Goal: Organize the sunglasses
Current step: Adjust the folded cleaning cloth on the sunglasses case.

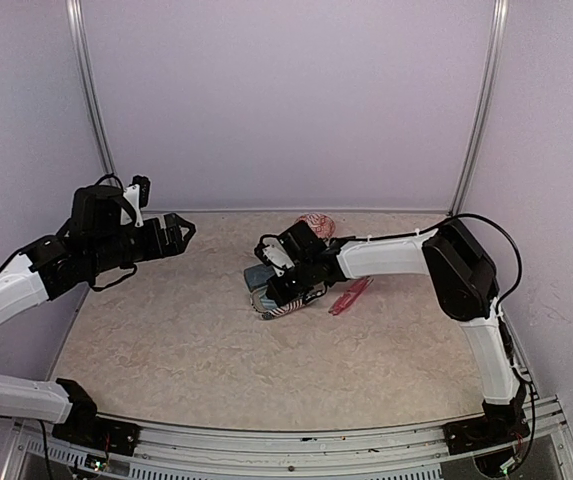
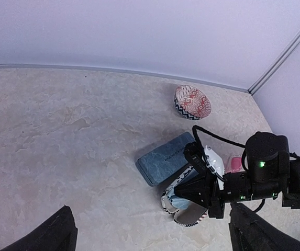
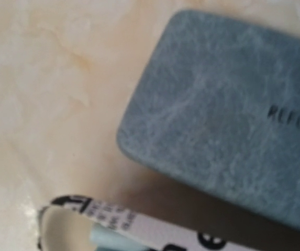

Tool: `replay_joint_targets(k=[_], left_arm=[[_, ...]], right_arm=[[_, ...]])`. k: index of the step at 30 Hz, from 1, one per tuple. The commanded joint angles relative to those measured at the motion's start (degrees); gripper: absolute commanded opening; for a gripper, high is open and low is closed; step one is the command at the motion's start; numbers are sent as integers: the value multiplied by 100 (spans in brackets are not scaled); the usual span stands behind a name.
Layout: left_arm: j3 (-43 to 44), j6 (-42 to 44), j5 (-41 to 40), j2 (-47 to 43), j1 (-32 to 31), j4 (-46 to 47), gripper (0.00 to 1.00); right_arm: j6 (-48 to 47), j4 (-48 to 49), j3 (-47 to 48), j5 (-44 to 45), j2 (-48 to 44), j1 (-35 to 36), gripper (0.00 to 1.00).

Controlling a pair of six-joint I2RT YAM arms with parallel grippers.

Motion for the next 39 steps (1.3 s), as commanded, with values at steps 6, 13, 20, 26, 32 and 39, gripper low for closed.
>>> replay_joint_targets(k=[6, 13, 20, 26, 32, 39], left_arm=[[-139, 57, 120, -55, 45, -37, 99], [-140, 57, 85, -66, 49, -22, 99], [-123, 48, 93, -37, 44, -22, 99], [-88, 57, 112, -8, 49, -25, 99], [-87, 48, 139, 6, 48, -40, 99], [-73, 22, 149, 75, 45, -27, 99]], right_arm=[[82, 0, -32, 311, -398, 65, 2], [-120, 46, -513, 837, -1097, 12, 5], [-140, 95, -963, 894, -1248, -179, 0], [-108, 140, -907, 770, -985, -249, 0], [-158, 93, -751, 871, -665, -331, 0], [-207, 173, -631, 797, -395, -448, 0]])
